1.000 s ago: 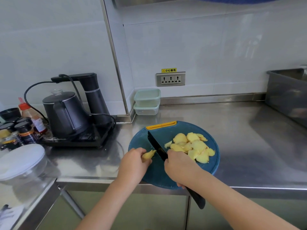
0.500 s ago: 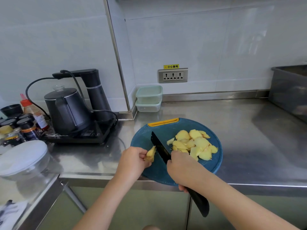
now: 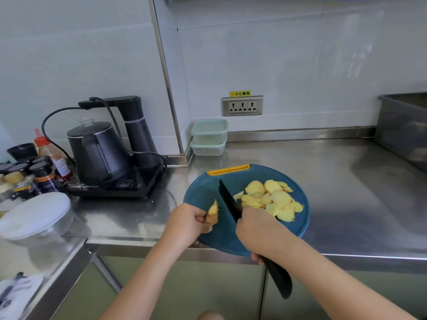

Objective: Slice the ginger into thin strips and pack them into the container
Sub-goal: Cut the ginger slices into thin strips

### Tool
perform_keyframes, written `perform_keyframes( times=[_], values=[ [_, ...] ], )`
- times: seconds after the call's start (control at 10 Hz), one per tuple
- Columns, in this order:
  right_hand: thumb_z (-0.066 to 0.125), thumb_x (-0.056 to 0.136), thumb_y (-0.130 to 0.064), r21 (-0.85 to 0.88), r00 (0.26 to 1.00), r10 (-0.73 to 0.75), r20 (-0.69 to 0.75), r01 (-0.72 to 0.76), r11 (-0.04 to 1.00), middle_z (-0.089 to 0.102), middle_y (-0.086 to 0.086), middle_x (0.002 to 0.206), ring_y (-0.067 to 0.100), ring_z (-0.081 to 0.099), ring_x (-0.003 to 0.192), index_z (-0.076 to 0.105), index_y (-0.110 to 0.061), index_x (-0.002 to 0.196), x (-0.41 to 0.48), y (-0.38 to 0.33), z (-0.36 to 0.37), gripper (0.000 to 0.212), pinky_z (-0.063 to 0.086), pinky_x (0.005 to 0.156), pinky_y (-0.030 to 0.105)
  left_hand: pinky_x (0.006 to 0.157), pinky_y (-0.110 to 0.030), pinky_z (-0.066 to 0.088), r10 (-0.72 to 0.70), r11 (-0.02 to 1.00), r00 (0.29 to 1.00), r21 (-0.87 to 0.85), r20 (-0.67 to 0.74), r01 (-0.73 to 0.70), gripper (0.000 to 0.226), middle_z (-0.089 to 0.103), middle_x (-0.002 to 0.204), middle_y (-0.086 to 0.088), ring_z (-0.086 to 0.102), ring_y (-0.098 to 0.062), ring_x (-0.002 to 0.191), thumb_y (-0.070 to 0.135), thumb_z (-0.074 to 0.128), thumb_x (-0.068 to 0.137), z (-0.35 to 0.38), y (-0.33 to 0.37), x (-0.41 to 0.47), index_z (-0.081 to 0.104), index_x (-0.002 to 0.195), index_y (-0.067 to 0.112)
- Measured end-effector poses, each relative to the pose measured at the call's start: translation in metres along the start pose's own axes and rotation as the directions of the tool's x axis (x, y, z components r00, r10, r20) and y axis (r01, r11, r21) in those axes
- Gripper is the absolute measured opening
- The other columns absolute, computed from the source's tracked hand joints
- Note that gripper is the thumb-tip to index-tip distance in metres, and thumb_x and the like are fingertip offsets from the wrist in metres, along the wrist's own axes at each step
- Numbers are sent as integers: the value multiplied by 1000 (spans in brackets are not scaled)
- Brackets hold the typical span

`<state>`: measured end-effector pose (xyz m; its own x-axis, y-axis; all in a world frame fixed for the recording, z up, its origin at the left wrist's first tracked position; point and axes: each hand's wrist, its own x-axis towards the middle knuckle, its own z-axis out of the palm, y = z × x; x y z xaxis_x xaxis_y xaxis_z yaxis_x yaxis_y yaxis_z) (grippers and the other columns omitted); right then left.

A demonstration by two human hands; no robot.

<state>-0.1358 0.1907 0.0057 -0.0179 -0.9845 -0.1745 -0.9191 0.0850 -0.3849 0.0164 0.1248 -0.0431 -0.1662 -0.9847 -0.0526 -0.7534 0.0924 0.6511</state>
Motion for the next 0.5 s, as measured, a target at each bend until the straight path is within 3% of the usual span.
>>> perform_keyframes(
  times=[0.1, 0.2, 0.3, 0.4, 0.5],
  values=[
    [58, 50, -59, -86, 995, 62, -82, -69, 994, -4, -11, 47, 23, -7, 30, 1, -22, 57, 1, 11, 15, 68, 11, 20, 30, 50, -21, 36, 36, 999, 998, -34, -45, -38, 8, 49, 60, 5, 40, -11, 57, 15, 73, 77, 9, 1, -4, 70, 74, 8],
    [43, 16, -59, -217, 770, -3, -639, -177, 960, -22, 8, 62, 34, -23, 49, 3, -21, 51, 26, 22, 49, 65, 38, 53, 13, 53, -24, 36, 63, 995, 994, -73, -85, -69, 6, 52, 52, 4, 40, -11, 53, 17, 71, 77, 19, 6, -11, 73, 72, 15],
    [43, 15, -56, -177, 761, 70, -645, -238, 955, -20, 2, 58, 27, -27, 53, 17, -26, 51, 22, 16, 48, 54, 34, 36, 35, 53, -25, 32, 76, 997, 991, -27, -110, -79, 11, 56, 53, -3, 39, -12, 54, 15, 69, 78, 22, 10, -12, 70, 67, 13],
    [44, 15, -55, -148, 719, 60, -692, -223, 964, -22, 1, 65, 25, -28, 54, 18, -27, 54, 28, 14, 47, 54, 36, 37, 33, 50, -24, 27, 74, 997, 993, -20, -96, -76, 21, 40, 41, 7, 31, -9, 47, 16, 69, 79, 19, 11, -13, 63, 60, 12],
    [42, 14, -57, -122, 744, 15, -668, -130, 984, -23, 1, 64, 33, -24, 49, 16, -28, 53, 32, 22, 53, 56, 35, 56, 7, 50, -25, 26, 63, 998, 997, -17, -54, -64, 27, 36, 43, 8, 30, -10, 47, 20, 66, 83, 16, 10, -12, 57, 58, 14]
  ],
)
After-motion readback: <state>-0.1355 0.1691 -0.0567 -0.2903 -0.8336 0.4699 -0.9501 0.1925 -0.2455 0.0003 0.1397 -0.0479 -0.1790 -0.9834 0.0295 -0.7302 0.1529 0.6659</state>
